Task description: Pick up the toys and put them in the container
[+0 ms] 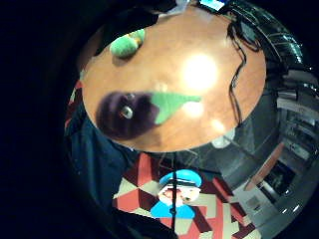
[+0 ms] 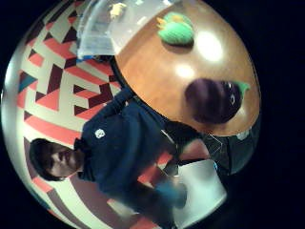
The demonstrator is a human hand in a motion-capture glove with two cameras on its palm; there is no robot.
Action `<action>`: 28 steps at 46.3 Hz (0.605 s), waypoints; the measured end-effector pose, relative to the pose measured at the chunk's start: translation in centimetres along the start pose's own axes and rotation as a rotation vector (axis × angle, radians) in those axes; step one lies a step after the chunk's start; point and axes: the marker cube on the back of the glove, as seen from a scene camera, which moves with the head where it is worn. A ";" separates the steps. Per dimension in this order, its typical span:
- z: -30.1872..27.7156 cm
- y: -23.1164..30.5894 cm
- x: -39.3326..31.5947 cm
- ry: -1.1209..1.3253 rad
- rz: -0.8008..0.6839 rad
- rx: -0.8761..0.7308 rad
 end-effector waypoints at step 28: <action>6.5 -4.4 0.2 -0.029 -0.104 0.504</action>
